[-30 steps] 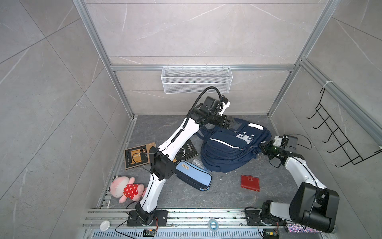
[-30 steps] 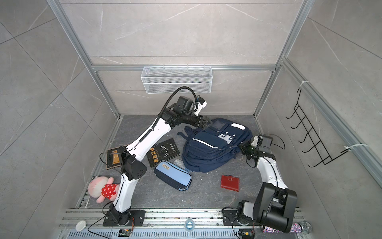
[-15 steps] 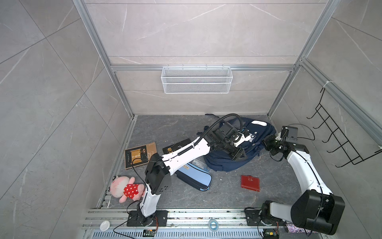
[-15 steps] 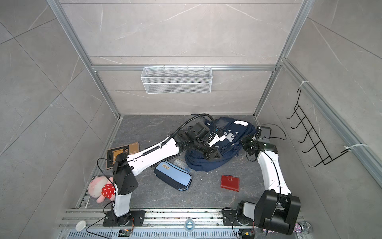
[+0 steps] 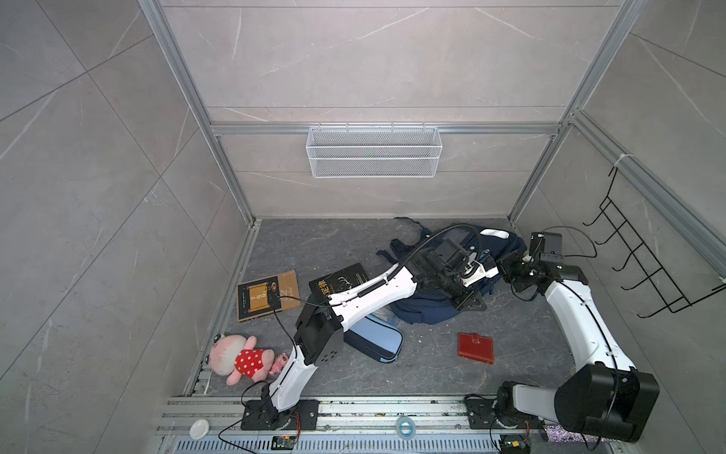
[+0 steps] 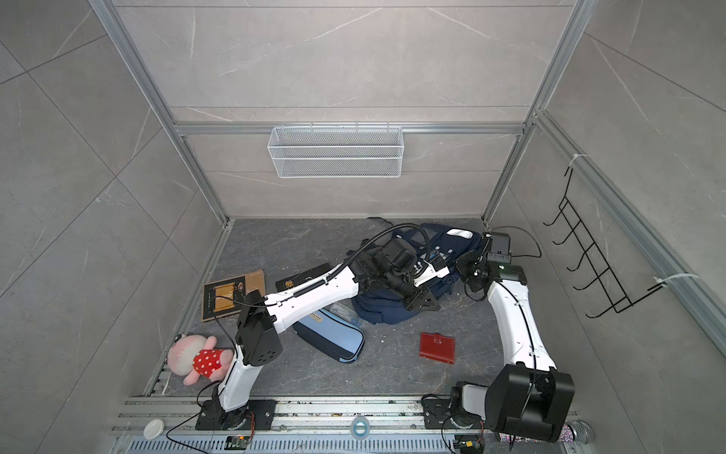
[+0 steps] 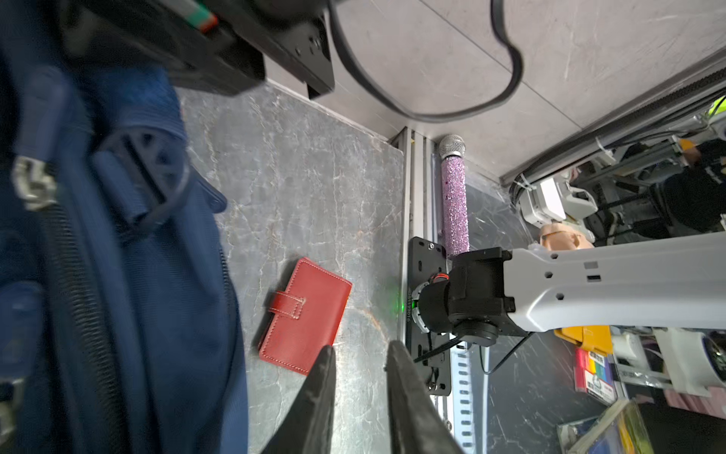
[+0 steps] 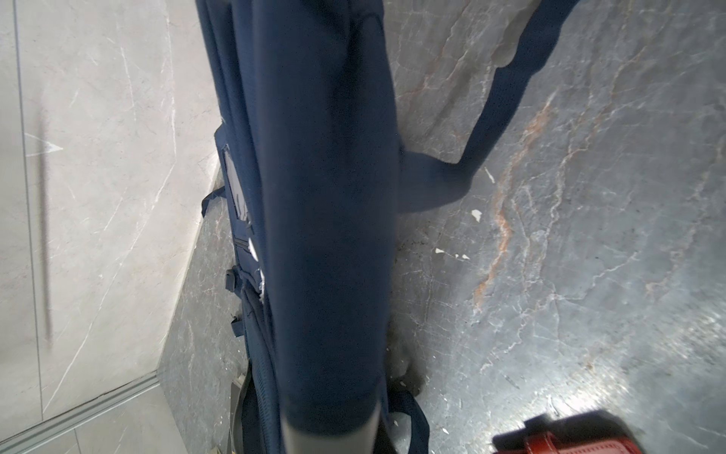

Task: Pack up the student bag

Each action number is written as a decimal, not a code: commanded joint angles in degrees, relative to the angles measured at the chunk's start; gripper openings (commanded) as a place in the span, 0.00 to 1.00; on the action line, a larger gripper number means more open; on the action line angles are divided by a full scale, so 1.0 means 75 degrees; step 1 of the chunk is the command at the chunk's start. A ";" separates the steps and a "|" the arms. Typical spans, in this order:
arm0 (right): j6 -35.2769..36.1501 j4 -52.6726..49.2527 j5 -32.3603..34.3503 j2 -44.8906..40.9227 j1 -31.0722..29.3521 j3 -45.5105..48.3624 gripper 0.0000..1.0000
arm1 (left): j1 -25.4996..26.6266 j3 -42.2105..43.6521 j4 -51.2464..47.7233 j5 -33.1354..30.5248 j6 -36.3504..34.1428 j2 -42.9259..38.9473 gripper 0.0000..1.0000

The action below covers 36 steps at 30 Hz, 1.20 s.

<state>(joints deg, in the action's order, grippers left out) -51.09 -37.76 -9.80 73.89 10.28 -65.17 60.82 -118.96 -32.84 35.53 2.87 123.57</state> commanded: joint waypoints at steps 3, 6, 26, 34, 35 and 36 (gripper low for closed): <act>-0.0184 0.0080 0.0230 -0.0017 -0.0049 -0.0459 0.00 | 0.0002 -0.0184 0.0346 -0.0538 0.0100 0.0548 0.39; -0.0152 -0.0062 0.0241 -0.0137 -0.0047 -0.0438 0.00 | -0.0114 0.0196 0.0528 -0.1499 0.0081 0.0581 0.50; 0.0625 -0.1914 0.0506 -0.2156 -0.0675 0.1072 0.02 | -0.1201 0.1585 0.2045 -0.2912 0.0070 0.0036 0.49; 0.0524 -0.1418 0.0384 -0.1616 -0.0864 0.0564 0.00 | -0.0855 0.3145 0.2828 -0.2476 0.0121 -0.1210 0.49; 0.0516 -0.1391 0.0373 -0.1558 -0.0906 0.0530 0.00 | -0.0766 0.3256 0.2878 -0.2484 0.0124 -0.1321 0.49; 0.0510 -0.1359 0.0359 -0.1502 -0.0953 0.0512 0.00 | -0.0675 0.3311 0.2914 -0.2503 0.0116 -0.1397 0.51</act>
<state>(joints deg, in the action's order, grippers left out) -47.86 -52.14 -5.50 62.02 4.38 -58.08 53.56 -94.11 -16.43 15.20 4.84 120.07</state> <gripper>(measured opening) 0.061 0.504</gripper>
